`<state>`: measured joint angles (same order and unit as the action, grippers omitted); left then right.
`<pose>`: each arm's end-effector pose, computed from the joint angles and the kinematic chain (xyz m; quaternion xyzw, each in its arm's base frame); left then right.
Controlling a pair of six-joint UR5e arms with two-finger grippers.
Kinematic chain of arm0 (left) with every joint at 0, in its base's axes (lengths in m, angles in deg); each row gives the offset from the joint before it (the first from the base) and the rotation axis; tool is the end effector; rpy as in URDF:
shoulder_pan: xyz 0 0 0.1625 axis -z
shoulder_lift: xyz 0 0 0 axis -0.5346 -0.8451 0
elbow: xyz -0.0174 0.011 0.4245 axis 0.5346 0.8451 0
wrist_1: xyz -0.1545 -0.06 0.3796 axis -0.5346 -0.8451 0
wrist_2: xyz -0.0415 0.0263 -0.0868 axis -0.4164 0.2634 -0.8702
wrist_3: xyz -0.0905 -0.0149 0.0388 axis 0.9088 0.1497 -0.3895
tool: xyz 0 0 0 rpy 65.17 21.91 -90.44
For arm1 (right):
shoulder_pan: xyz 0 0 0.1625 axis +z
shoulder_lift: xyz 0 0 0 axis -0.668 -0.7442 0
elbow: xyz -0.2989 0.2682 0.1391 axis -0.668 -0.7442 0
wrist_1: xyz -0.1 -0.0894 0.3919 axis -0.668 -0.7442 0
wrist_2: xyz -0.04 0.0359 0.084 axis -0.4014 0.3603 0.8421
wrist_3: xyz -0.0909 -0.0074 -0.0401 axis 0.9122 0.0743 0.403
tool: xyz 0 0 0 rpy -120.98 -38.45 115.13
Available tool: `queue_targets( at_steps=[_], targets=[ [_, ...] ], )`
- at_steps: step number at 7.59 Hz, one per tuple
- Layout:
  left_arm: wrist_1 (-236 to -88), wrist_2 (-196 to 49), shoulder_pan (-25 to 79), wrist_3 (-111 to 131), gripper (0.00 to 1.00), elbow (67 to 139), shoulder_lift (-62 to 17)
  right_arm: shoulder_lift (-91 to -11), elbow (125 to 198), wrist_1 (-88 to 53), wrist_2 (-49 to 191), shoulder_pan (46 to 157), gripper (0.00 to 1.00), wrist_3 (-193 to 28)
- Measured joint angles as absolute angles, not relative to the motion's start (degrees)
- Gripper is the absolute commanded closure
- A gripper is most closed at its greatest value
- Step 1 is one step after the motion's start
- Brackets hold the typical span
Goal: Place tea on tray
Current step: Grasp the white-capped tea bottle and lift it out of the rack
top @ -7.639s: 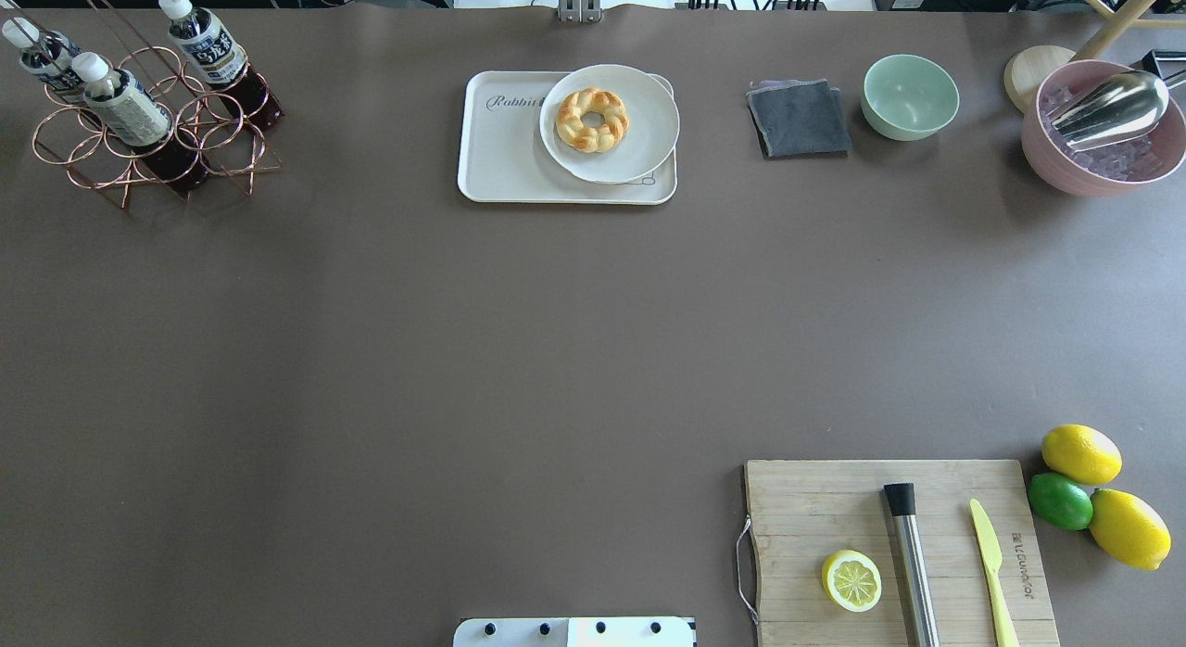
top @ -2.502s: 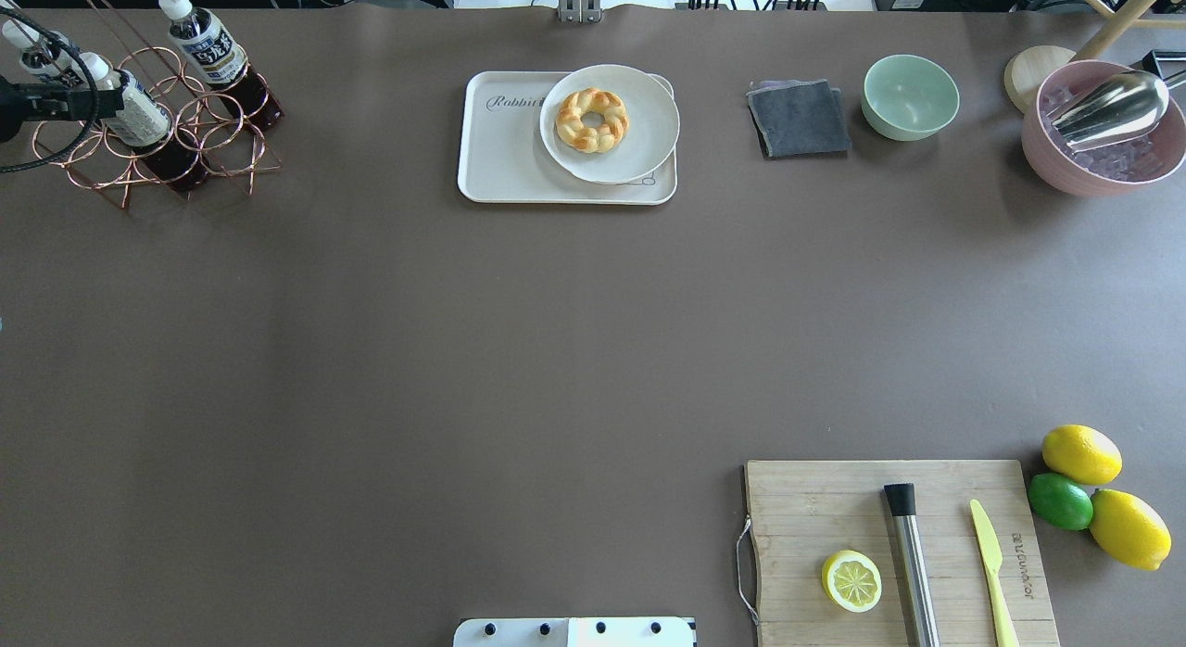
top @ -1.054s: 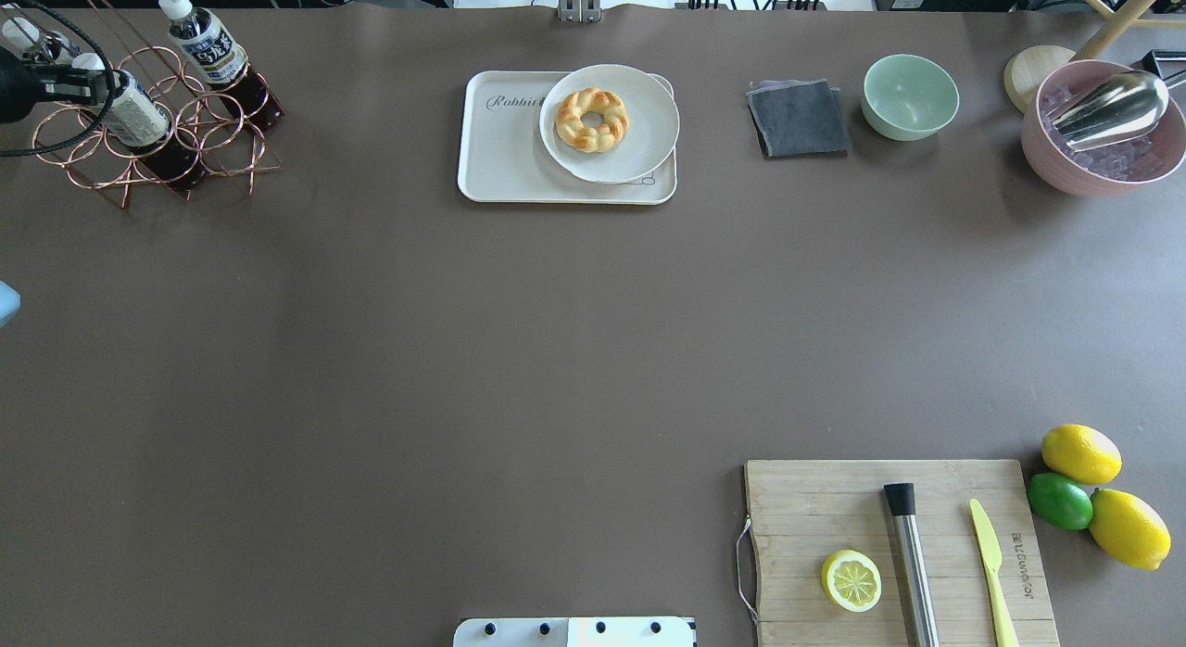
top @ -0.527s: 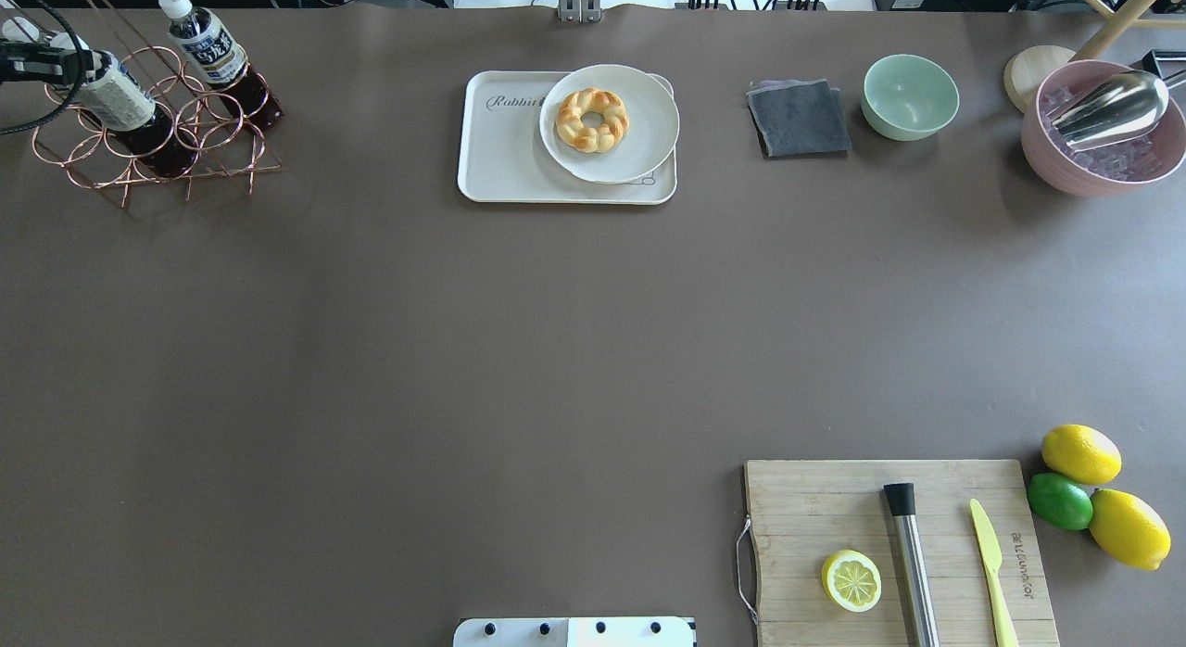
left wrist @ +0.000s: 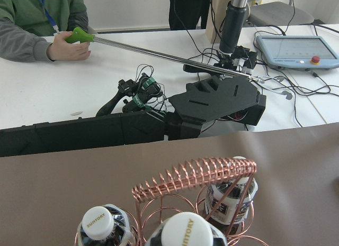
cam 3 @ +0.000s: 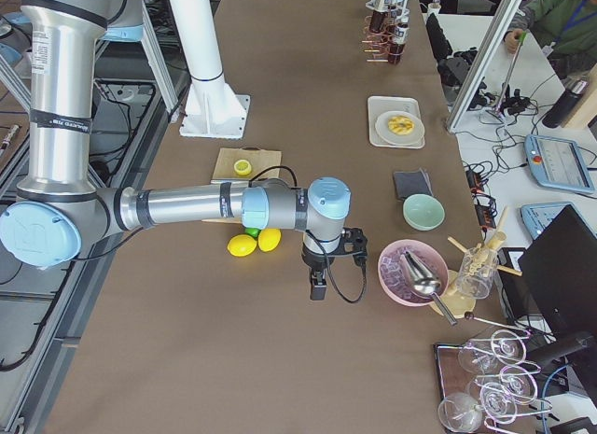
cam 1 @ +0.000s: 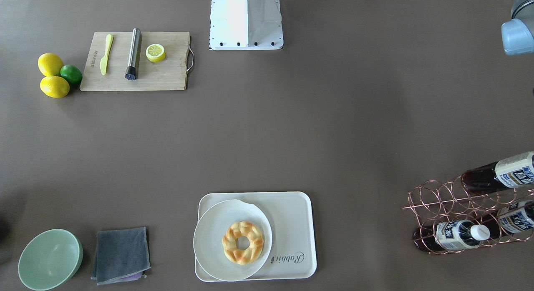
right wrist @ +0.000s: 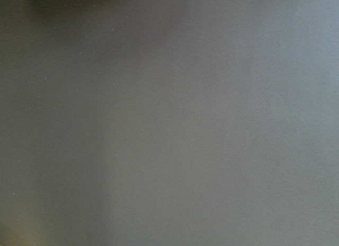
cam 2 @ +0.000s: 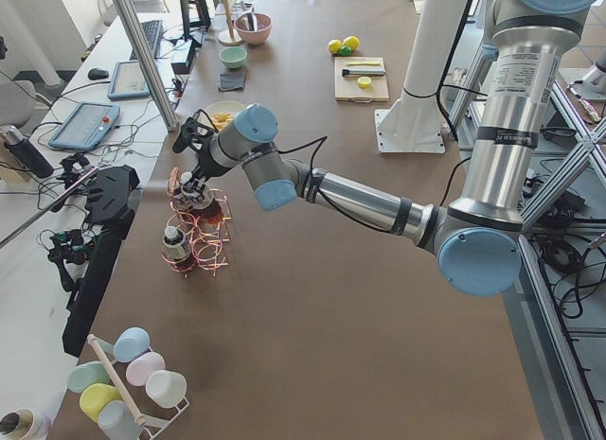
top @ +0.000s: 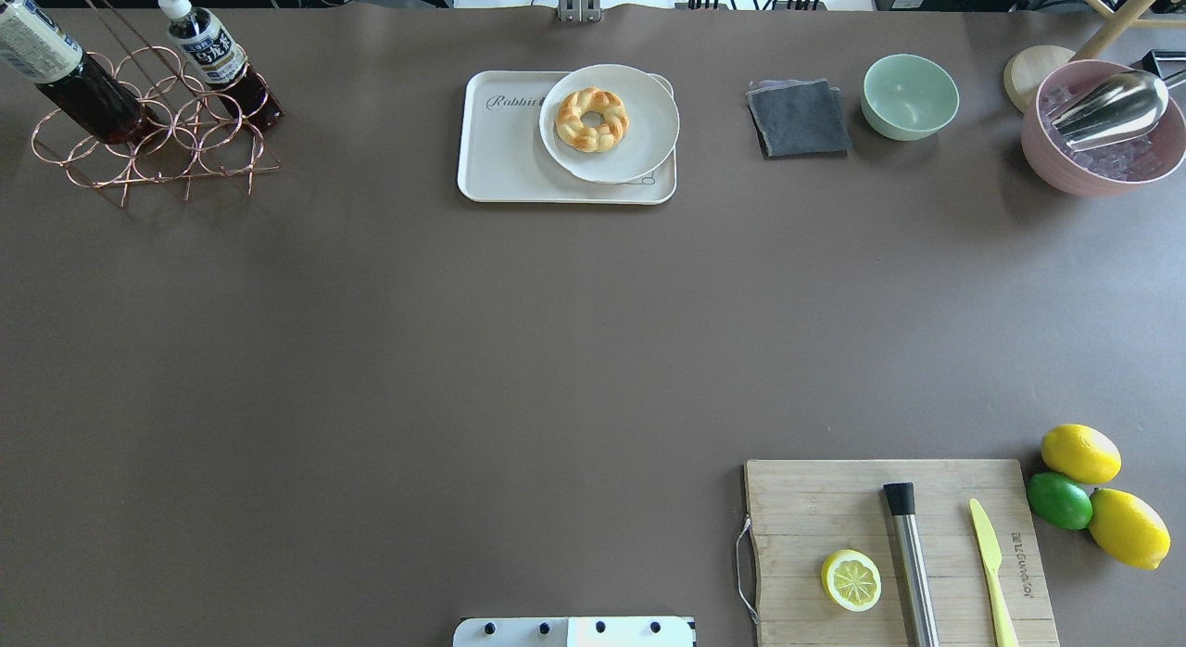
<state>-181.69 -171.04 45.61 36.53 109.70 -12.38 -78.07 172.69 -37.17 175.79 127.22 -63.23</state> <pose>0.0353 -0.5729 0.4135 0.3589 0.4174 -0.0818 0.8308 0.0369 -0.4408 0.6169 -0.0051 -0.3210 -0.0608 0.9451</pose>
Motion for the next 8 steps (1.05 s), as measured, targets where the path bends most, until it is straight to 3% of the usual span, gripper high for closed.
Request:
queue_targets(
  at_steps=[4,8],
  targets=[
    [-178.41,-175.53,48.45,39.6,1.0,118.89,-10.51,-78.6,172.76,-37.17,175.9,127.21,0.0,-63.14],
    [-178.48,-166.35,30.36,42.44,1.0,127.24,-14.44,-79.67,173.01,-37.15,175.97,127.19,0.0,-62.97]
  ],
)
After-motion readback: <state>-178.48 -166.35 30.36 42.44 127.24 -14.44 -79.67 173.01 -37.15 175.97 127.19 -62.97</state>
